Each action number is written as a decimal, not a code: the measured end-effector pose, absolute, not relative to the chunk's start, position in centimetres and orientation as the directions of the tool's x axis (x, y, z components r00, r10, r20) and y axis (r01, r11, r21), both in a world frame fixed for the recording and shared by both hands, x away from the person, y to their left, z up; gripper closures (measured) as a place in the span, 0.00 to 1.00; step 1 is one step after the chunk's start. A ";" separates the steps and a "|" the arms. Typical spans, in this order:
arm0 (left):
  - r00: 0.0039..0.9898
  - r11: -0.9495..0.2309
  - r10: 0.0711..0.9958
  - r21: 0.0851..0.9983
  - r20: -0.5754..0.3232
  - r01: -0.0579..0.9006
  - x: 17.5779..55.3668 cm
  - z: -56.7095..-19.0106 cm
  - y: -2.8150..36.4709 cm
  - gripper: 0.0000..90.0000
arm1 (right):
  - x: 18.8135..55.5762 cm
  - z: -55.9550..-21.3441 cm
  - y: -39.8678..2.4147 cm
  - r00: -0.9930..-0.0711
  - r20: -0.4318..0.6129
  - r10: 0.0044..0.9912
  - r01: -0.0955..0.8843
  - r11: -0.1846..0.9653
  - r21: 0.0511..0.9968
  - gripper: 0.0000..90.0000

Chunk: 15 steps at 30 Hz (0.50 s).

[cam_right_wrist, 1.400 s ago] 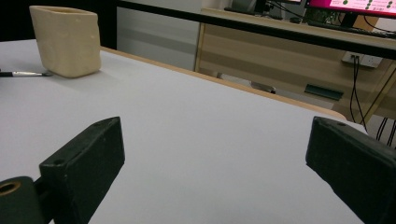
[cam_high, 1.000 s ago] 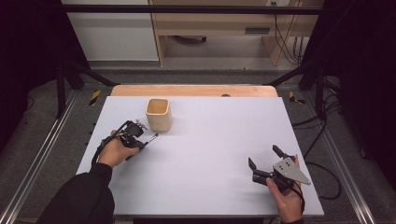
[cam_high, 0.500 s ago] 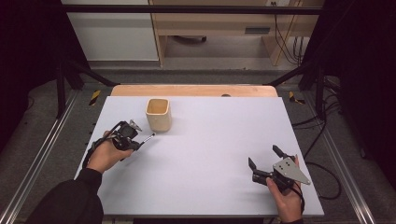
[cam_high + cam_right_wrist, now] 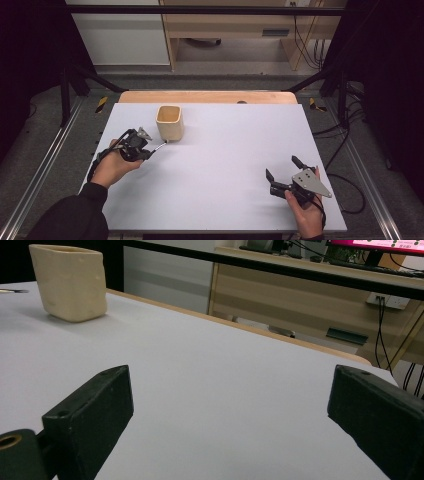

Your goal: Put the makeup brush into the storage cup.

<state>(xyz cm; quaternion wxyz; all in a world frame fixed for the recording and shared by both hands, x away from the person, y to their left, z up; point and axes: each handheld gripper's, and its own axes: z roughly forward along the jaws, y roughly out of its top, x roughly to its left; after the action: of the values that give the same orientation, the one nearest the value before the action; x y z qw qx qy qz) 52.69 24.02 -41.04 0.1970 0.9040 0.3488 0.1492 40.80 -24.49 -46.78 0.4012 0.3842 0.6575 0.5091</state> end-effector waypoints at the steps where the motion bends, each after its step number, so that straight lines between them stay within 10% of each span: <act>1: 0.712 -0.677 0.690 0.464 0.131 0.571 52.7 -41.0 24.0 0.94 | 40.8 -46.8 -24.5 -0.383 -0.136 0.914 0.097 0.186 0.978 0.05; 15: 0.714 -0.669 0.688 0.493 0.129 0.556 52.4 -40.5 23.7 0.94 | 40.8 -46.8 -24.5 -0.381 -0.131 0.915 0.101 0.182 0.978 0.05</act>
<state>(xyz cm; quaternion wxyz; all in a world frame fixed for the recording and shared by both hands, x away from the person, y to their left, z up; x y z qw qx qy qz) 52.37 23.74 -40.53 0.2146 0.9005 0.3455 0.1540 40.82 -24.53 -46.80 0.3998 0.3867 0.6567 0.5093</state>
